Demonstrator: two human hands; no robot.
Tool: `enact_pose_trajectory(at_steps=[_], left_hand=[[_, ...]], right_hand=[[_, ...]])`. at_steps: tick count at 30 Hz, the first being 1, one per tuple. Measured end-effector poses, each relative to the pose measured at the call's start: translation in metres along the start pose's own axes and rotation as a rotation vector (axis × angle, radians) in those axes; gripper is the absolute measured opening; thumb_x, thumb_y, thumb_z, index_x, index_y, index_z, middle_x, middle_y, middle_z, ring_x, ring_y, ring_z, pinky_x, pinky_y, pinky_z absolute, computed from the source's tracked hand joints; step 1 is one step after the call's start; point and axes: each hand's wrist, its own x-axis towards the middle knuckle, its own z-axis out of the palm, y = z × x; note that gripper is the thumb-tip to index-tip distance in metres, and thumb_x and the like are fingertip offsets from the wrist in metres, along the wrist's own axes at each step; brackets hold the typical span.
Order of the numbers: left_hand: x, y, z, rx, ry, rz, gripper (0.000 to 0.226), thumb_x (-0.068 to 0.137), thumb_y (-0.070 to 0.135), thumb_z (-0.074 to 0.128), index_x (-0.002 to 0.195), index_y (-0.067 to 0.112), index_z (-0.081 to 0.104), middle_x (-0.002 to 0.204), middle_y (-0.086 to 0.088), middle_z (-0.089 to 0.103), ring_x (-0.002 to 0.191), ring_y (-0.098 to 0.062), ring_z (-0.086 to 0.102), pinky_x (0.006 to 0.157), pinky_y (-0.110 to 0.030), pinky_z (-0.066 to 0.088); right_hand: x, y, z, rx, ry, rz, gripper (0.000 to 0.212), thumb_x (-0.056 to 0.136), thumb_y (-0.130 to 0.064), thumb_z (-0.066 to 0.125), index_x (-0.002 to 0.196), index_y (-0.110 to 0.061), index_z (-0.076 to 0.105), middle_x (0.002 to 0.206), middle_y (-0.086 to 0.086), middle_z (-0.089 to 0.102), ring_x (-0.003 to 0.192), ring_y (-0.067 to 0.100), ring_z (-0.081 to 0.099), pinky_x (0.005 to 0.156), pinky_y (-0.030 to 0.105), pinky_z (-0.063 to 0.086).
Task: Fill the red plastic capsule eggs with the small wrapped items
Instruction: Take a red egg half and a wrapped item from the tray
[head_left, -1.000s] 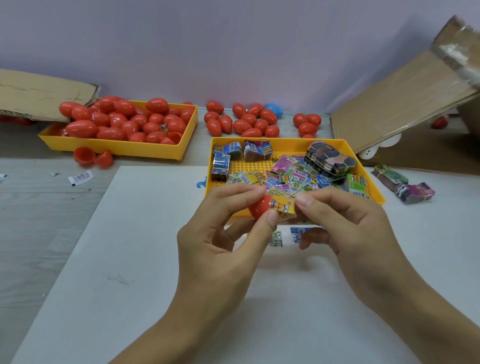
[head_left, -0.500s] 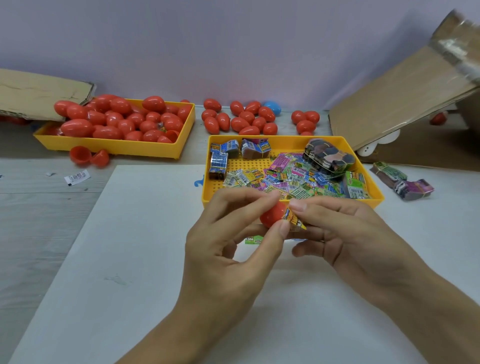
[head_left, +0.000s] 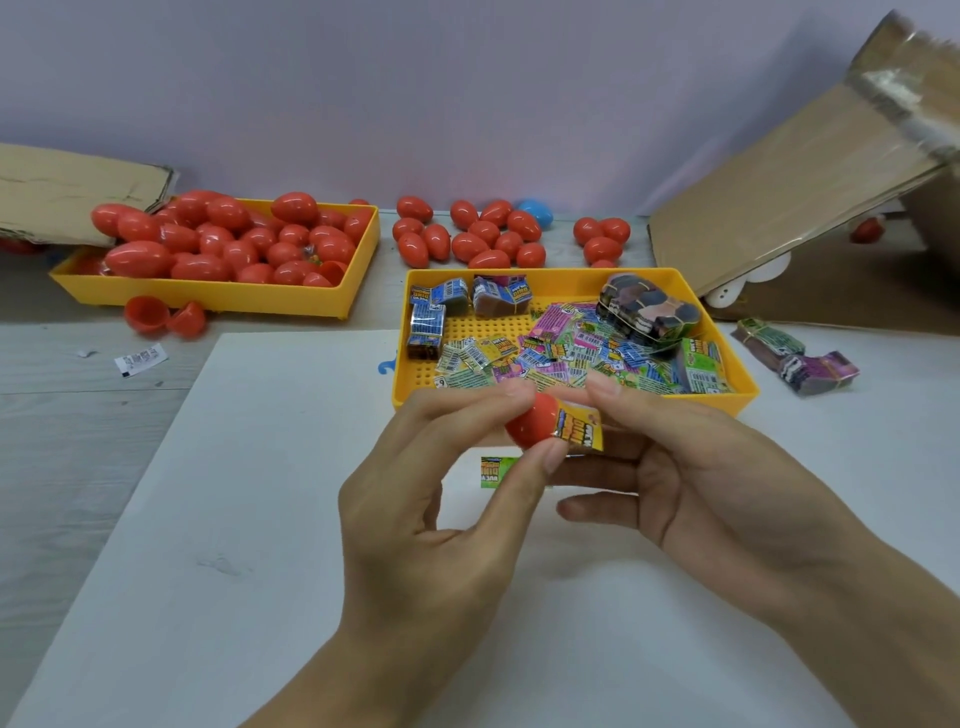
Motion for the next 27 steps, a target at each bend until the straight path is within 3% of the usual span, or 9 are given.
enact_pose_trajectory(at_steps=[5, 13, 18, 22, 27], left_hand=[[0.0002, 0.0019, -0.0008, 0.005, 0.012, -0.013, 0.029, 0.084, 0.017, 0.075, 0.111, 0.015, 0.067, 0.104, -0.006, 0.07, 0.1, -0.021, 0.071, 0.087, -0.031, 0.055], [-0.0023, -0.0003, 0.0023, 0.01, 0.0, -0.057, 0.031, 0.082, 0.011, 0.078, 0.111, 0.008, 0.069, 0.106, -0.008, 0.072, 0.101, -0.02, 0.072, 0.088, -0.035, 0.057], [-0.002, -0.0033, 0.0027, -0.02, -0.035, -0.059, 0.039, 0.082, 0.016, 0.077, 0.118, 0.012, 0.066, 0.111, -0.009, 0.069, 0.105, -0.026, 0.069, 0.09, -0.04, 0.056], [-0.0025, -0.0067, 0.0021, -0.047, -0.033, -0.046, 0.036, 0.082, 0.011, 0.076, 0.117, 0.013, 0.068, 0.109, -0.007, 0.068, 0.103, -0.028, 0.069, 0.088, -0.041, 0.057], [-0.0033, -0.0071, 0.0017, -0.091, -0.052, -0.068, 0.036, 0.083, 0.012, 0.076, 0.118, 0.01, 0.07, 0.109, -0.003, 0.069, 0.105, -0.026, 0.069, 0.089, -0.04, 0.056]], right_hand=[[-0.001, 0.0008, -0.0031, 0.05, -0.066, 0.019, 0.03, 0.076, -0.025, 0.079, 0.102, -0.01, 0.078, 0.103, 0.016, 0.075, 0.085, 0.021, 0.075, 0.067, 0.028, 0.059], [0.0007, 0.0025, -0.0053, 0.138, -0.096, 0.045, 0.034, 0.073, -0.025, 0.074, 0.102, -0.008, 0.078, 0.101, 0.014, 0.075, 0.091, 0.021, 0.073, 0.075, 0.029, 0.059], [0.0016, 0.0043, -0.0044, 0.184, -0.088, 0.067, 0.036, 0.074, -0.022, 0.076, 0.105, -0.004, 0.076, 0.108, 0.024, 0.072, 0.1, 0.03, 0.072, 0.075, 0.03, 0.059], [0.0015, 0.0043, -0.0047, 0.22, -0.068, 0.083, 0.035, 0.073, -0.024, 0.083, 0.104, -0.009, 0.077, 0.103, 0.017, 0.074, 0.09, 0.025, 0.074, 0.073, 0.033, 0.059], [0.001, 0.0038, -0.0027, 0.159, -0.04, 0.088, 0.027, 0.071, -0.028, 0.076, 0.095, -0.016, 0.08, 0.09, 0.008, 0.075, 0.075, 0.017, 0.073, 0.064, 0.03, 0.059]])
